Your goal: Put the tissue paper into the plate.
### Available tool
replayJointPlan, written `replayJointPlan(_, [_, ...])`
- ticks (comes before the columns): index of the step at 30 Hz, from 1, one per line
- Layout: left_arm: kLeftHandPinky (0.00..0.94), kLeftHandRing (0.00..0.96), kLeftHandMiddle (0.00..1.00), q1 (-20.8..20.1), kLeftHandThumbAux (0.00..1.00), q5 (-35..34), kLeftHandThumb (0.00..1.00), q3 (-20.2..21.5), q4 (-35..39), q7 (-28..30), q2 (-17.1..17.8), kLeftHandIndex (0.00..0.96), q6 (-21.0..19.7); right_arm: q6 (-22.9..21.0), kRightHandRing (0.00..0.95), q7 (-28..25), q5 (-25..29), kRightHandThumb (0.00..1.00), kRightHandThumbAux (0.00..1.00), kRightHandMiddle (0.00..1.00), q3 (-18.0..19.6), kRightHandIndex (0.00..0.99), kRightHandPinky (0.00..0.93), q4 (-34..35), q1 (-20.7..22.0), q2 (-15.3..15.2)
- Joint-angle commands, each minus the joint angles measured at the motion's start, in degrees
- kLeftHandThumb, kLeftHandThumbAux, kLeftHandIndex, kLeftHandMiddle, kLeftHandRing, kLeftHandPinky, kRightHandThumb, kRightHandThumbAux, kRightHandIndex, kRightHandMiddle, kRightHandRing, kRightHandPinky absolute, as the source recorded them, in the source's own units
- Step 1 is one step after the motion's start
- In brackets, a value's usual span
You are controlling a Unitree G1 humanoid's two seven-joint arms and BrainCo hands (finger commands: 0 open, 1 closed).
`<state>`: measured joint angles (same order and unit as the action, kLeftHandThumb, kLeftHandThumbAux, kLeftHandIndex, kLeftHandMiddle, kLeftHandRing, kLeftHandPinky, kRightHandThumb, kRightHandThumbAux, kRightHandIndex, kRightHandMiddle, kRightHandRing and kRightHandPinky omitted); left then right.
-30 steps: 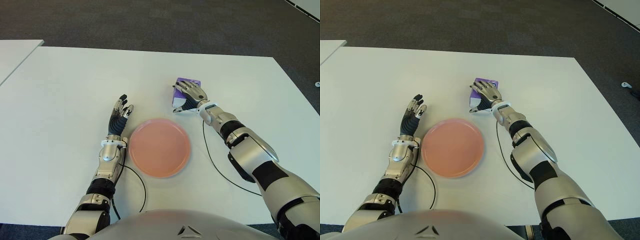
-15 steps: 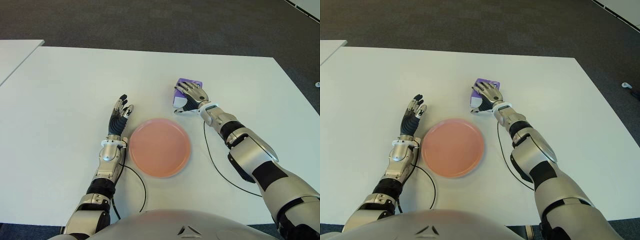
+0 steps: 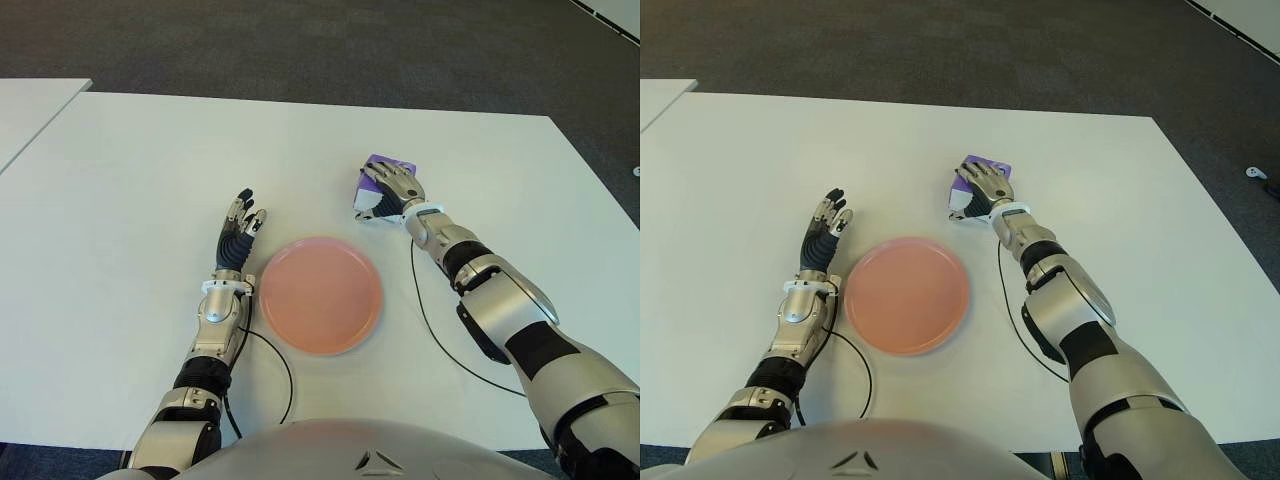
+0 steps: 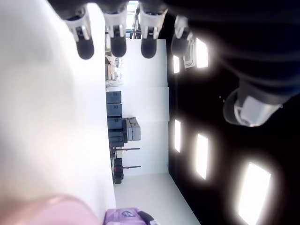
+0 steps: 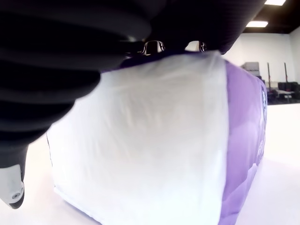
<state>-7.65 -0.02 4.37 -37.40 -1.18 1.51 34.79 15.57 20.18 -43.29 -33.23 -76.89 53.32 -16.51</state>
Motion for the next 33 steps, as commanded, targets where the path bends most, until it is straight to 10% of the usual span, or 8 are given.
replayJointPlan(1, [0.0,0.0,0.0,3.44,0.46,-0.37,0.0,0.28,-2.82,0.25,-0.29,0.0,-1.43,-0.54,0.0,-3.43,3.51,0.127,0.517,0.0,3.08,0.0,0.0,-1.11,-5.12,-0.55])
replayJointPlan(19, [0.0,0.0,0.0,4.34,0.466,-0.02,0.0,-0.03,-1.48,0.34,-0.19,0.0,-1.36,2.33,0.0,-5.92,8.97,0.108,0.493,0.0,7.75,0.0,0.0,1.8,-13.14,-2.09])
replayJointPlan(33, [0.0,0.0,0.0,4.56,0.458,-0.61,0.0,-0.06,-0.89,1.48,-0.01,0.0,-1.08,12.64,0.0,-3.58,8.61,0.082,0.499,0.0,6.2,0.0,0.0,11.13,-28.05,-8.72])
